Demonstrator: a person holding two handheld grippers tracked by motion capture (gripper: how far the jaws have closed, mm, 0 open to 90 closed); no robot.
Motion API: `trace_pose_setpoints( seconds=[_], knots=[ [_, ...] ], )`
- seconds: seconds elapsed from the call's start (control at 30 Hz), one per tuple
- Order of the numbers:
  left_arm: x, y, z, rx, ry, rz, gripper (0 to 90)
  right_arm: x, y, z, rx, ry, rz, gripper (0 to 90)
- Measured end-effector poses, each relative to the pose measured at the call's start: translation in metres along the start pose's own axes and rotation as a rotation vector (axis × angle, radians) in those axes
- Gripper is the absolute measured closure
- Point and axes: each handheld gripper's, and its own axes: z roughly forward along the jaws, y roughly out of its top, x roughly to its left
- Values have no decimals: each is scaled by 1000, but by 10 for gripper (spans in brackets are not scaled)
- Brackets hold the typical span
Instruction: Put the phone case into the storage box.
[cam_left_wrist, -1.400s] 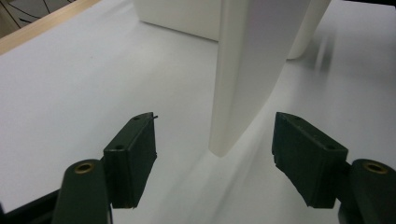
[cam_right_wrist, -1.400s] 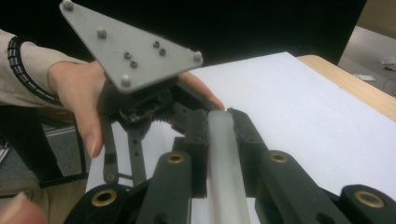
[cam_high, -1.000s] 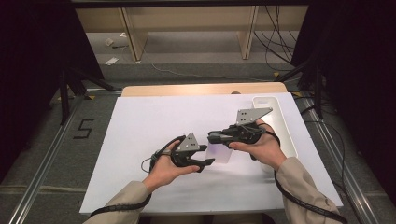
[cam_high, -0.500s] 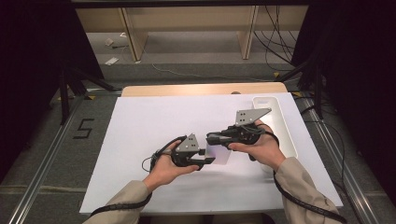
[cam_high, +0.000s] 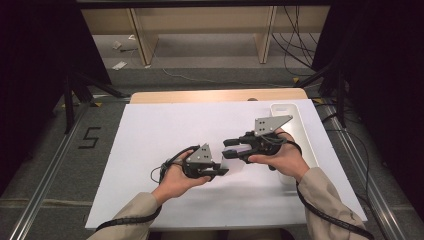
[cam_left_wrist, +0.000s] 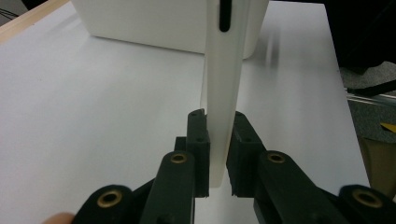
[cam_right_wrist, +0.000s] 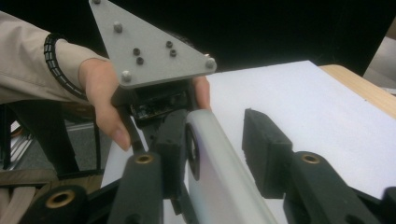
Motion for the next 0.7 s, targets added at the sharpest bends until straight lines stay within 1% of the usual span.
trace_pose_setpoints(
  seconds=[0.1, 0.13, 0.17, 0.23, 0.27, 0.37, 0.57, 0.6, 0.7],
  knots=[
    [0, 1, -2, 3, 11, -5, 809, -1, 1, -2, -25, -26, 2, 497],
    [0, 1, -2, 4, 21, -11, 809, -1, 1, -3, -39, -48, 5, 427],
    [1, 1, -3, 3, 24, -14, 808, -2, 1, -3, -50, -72, 8, 392],
    [2, 1, -5, -1, 52, -35, 809, -3, 1, -5, -67, -97, 21, 350],
    [3, 1, -6, -1, 66, -48, 808, -3, 0, -6, -75, -117, 26, 327],
    [6, 1, -9, -8, 119, -79, 808, -5, -2, -7, -93, -153, 48, 282],
    [10, 1, -14, -11, 227, -139, 807, -6, -5, -4, -102, -226, 64, 235],
    [11, 1, -15, -18, 250, -154, 807, -6, -5, -4, -106, -236, 68, 225],
    [13, 1, -17, -15, 286, -188, 807, -6, -9, -2, -113, -285, 89, 202]
  ],
)
